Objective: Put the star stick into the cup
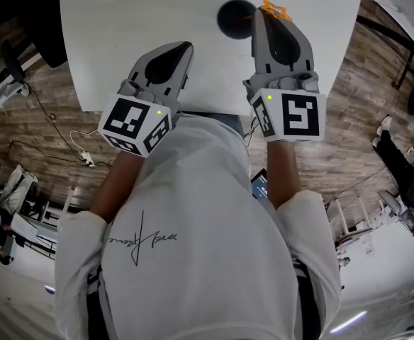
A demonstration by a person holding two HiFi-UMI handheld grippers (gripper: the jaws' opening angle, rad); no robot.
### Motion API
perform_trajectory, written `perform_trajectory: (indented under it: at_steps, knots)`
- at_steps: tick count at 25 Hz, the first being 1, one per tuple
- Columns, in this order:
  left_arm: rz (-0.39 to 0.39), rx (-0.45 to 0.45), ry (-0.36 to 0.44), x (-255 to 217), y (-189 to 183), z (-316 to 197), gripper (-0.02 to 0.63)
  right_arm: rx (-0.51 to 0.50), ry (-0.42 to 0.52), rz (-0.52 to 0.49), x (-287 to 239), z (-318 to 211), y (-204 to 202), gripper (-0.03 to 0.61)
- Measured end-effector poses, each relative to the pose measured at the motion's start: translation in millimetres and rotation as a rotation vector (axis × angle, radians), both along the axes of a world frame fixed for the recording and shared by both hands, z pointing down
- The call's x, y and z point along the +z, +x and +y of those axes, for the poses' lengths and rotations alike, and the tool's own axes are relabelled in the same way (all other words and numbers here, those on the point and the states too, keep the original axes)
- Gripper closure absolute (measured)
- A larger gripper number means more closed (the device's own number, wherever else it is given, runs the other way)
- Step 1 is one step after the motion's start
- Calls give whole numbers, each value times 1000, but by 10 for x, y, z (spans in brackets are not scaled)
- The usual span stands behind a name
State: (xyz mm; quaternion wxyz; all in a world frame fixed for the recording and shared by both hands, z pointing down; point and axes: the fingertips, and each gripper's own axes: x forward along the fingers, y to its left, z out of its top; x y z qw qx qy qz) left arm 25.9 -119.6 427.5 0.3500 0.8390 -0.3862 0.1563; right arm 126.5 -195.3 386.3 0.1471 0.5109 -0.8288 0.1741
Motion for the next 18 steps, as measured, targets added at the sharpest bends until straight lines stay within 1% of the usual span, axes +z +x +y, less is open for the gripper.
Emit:
perform_trajectory:
  at_steps: [7, 18]
  knots:
    - [2, 0, 2, 0, -34, -32, 606, 5, 9, 32, -6, -11, 4, 561]
    - [14, -7, 14, -13, -155, -37, 606, 31, -16, 68, 53, 12, 0, 560]
